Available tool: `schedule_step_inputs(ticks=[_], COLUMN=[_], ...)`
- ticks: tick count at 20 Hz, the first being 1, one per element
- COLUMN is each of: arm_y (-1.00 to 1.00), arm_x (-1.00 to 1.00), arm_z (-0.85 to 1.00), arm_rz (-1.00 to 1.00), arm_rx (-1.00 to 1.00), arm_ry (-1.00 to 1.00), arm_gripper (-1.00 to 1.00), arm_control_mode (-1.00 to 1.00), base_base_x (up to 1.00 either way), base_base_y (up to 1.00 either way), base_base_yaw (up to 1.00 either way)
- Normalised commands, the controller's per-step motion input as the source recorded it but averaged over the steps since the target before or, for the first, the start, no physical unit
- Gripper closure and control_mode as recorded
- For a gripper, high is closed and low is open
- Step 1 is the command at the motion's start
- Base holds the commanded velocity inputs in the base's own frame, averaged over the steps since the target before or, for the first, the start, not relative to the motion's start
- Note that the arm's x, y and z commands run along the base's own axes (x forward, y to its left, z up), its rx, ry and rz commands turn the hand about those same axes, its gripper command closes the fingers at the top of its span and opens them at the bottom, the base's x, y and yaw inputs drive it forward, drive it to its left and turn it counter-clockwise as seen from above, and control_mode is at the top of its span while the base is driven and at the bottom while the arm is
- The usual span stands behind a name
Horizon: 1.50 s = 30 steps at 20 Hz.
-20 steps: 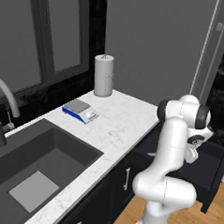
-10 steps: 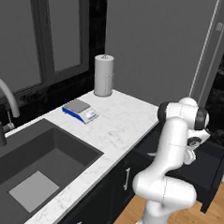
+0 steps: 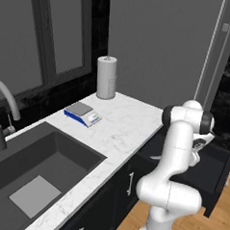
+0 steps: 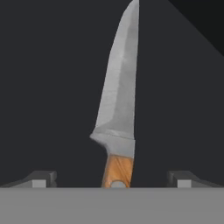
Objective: Pick up the knife from the drawer and place it on the cutting board. Then place the meat from the plate to the cutting board.
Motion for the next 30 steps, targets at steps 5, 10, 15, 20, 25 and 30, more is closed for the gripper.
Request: schedule_step_inputs(ticks=[5,10,15,20,25,30], arm_y=[-0.03,0.00,0.00,-0.09,-0.14,-0.01], arm_x=[0.29,0.20,0.01,-0.28,-0.50,-0.56], arm_z=[-0.17,-0.59,-0.86,-0.60,-0.38,-0.01], arm_rz=[0.00,0.00,0.00,0.00,0.00,-0.01], arm_rx=[0.00,-0.06,-0.07,-0.02,0.00,0.00], arm_ry=[0.00,0.00,0.00,-0.02,-0.09,-0.09], arm_gripper=[-1.00,-1.00,1.00,1.00,1.00,1.00], arm_control_mode=[-1.00,-1.00,-1.00,-1.00,-1.00,-1.00], base_base_x=[0.00,0.00,0.00,0.00,0.00,0.00], base_base_y=[0.00,0.00,0.00,0.00,0.00,0.00], base_base_yaw=[0.00,0.00,0.00,0.00,0.00,0.00])
